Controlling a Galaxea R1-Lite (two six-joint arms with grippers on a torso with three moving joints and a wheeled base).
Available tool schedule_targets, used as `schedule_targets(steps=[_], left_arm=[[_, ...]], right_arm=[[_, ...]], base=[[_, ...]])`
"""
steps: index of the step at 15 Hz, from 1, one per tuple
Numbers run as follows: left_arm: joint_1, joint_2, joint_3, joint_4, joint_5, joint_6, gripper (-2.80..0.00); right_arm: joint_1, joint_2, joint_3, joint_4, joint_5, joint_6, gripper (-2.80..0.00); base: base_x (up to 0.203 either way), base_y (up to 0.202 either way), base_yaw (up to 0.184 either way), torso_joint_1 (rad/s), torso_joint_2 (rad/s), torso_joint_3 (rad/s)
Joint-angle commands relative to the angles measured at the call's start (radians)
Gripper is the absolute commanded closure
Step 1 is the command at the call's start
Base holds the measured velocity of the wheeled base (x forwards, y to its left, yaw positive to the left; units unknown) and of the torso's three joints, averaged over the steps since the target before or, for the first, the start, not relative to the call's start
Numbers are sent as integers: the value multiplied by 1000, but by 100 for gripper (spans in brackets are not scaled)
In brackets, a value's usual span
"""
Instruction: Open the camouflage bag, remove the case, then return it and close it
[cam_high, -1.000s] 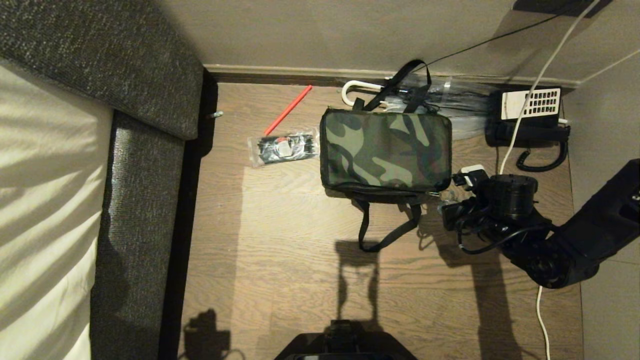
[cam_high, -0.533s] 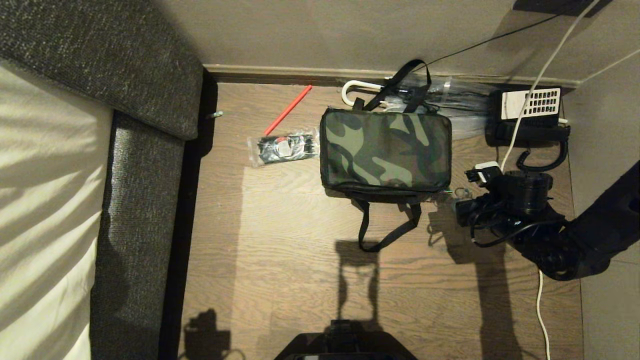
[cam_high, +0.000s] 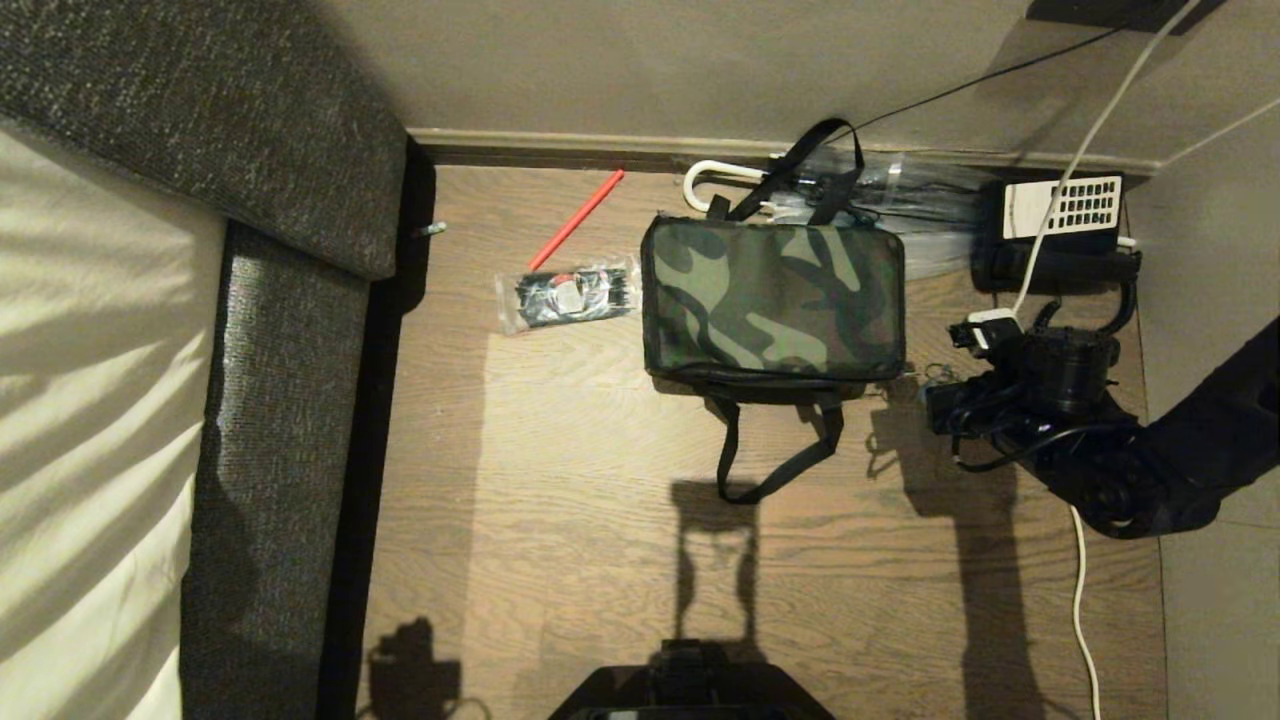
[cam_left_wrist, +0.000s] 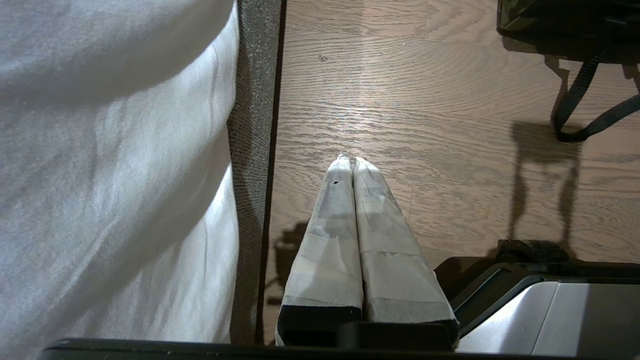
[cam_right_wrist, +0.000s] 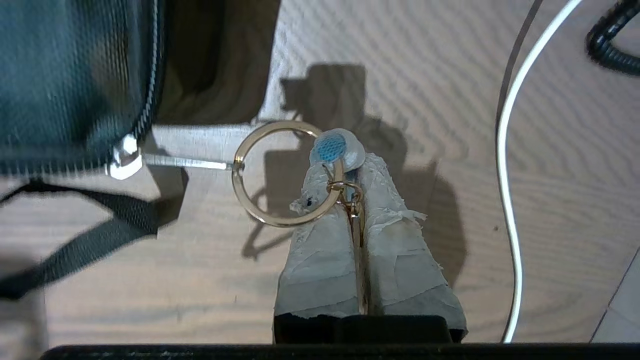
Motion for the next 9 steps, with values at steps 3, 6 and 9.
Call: schedule_targets(steps=[3, 6, 9], left_arm=[[0, 1, 3, 0, 0, 0, 0], [0, 1, 3, 0, 0, 0, 0], [0, 1, 2, 0, 0, 0, 0]], right_arm=[[1, 1, -35, -6, -3, 9, 0], [3, -4, -42, -9, -2, 7, 0], [1, 19, -83, -21, 3, -2, 0]], base=[[0, 0, 0, 0, 0, 0], [0, 0, 0, 0, 0, 0], [0, 0, 0, 0, 0, 0]])
